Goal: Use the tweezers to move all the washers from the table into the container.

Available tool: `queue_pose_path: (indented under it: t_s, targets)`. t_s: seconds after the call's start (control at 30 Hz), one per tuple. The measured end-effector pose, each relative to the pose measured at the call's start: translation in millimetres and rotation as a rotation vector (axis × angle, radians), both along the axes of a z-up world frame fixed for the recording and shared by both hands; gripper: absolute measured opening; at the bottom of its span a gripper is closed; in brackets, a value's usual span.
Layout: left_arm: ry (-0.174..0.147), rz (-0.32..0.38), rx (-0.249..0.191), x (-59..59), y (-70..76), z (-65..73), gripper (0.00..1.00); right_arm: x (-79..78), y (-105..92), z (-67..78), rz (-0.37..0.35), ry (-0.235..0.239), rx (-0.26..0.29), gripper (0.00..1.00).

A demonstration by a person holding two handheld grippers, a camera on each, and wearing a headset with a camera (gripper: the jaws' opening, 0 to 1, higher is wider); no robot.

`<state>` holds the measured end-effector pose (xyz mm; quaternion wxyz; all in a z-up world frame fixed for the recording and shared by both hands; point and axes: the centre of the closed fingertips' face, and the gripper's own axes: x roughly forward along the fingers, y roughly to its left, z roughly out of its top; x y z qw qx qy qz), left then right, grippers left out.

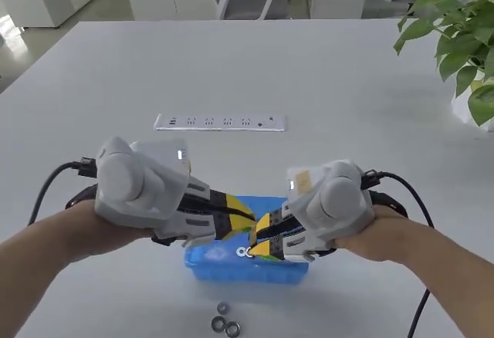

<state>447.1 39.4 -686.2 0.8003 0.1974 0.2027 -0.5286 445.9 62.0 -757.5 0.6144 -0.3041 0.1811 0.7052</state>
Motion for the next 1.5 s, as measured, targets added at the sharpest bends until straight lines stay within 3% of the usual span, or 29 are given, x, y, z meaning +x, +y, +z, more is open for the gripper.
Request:
queue_pose_path:
  t_s: [0.6,1.23,1.5]
  targets:
    - [-0.022,0.007,-0.005,-10.5,0.9,23.9,0.05,-5.5,-12.2,18.4,-0.04,-0.039,-0.002,0.2]
    - [-0.038,0.012,0.002,-35.7,4.3,47.7,0.05,-20.5,-51.1,39.6,-0.184,-0.037,0.011,0.34]
    - [-0.031,0.007,-0.002,-47.0,7.2,52.7,0.05,-27.2,-63.7,42.0,-0.261,-0.017,0.016,0.45]
